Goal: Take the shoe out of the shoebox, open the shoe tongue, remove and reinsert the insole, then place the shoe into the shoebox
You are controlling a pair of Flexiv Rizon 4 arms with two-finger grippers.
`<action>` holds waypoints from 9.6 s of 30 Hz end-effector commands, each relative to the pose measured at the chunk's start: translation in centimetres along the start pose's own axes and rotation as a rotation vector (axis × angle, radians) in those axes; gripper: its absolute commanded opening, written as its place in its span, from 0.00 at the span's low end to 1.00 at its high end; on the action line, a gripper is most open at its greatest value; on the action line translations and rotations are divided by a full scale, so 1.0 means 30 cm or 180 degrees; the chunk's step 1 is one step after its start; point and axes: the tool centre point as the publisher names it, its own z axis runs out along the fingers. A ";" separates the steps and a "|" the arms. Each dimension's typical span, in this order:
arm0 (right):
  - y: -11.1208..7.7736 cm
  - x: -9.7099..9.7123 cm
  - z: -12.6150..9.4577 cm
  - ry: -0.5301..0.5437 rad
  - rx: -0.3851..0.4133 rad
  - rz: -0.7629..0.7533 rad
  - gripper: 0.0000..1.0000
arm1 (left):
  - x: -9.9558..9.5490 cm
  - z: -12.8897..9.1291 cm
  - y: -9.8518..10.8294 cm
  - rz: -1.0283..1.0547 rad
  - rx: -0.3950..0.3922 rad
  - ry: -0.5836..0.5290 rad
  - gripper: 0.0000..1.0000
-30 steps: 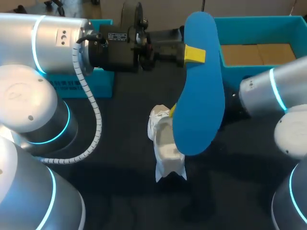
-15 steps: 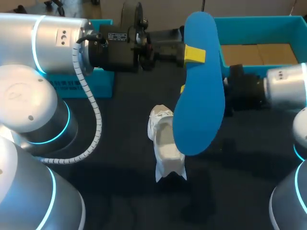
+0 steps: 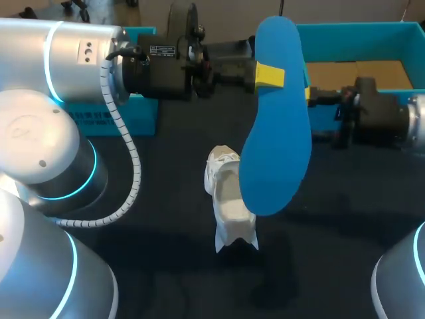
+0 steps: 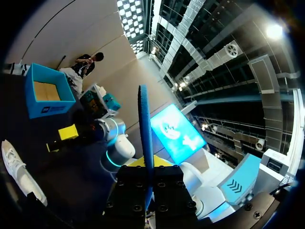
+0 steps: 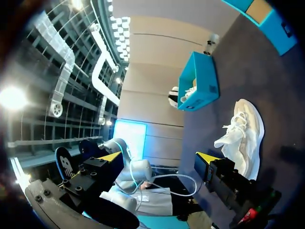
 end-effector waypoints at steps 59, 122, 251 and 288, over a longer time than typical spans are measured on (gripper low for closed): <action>0.007 0.008 -0.065 -0.0021 0.0241 0.0119 1.00 | -0.153 -0.121 0.023 0.6429 0.0598 0.0198 0.00; 0.010 0.010 -0.050 -0.0030 0.0295 0.0121 1.00 | -0.576 -0.259 0.168 0.8562 -0.0681 -0.0278 0.00; -0.079 -0.151 0.179 -0.0062 0.0766 0.0602 0.00 | -0.555 -0.173 -0.001 0.6613 -0.4312 0.0291 1.00; -0.091 -0.165 0.206 -0.0054 0.0858 0.0603 0.00 | -0.527 -0.203 -0.039 0.5954 -0.5379 0.1121 1.00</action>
